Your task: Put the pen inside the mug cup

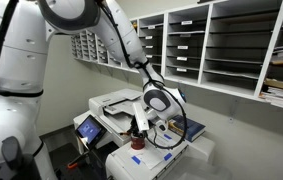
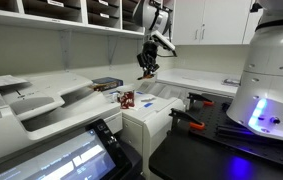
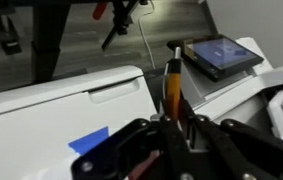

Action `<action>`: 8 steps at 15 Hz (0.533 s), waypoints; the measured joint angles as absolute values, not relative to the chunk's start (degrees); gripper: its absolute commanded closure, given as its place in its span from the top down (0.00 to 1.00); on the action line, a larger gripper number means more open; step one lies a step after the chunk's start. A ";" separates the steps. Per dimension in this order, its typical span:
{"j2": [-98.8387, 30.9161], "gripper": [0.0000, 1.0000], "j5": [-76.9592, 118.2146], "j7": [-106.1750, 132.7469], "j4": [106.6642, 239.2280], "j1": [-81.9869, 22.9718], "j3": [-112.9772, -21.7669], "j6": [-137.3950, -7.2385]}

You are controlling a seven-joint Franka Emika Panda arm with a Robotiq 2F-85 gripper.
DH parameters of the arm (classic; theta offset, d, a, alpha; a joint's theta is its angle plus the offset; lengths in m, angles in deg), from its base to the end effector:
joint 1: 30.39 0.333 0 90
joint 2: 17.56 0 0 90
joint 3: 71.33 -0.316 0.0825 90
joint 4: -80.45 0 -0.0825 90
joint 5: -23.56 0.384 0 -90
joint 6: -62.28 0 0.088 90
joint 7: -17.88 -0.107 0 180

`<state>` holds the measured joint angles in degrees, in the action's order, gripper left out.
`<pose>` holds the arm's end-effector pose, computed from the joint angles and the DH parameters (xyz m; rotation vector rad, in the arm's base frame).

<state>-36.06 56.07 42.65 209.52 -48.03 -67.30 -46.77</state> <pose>0.4468 -0.1372 0.1937 -2.4056 0.3967 0.5447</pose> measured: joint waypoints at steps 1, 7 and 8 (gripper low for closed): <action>-37.27 0.03 57.92 42.64 208.47 -48.11 -67.00 -45.90; -45.38 0.03 66.10 41.87 202.07 -48.85 -66.90 -40.62; -46.82 0.03 66.94 41.73 200.94 -48.91 -66.90 -39.47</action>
<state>-46.82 66.94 41.73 200.94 -48.91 -66.90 -39.47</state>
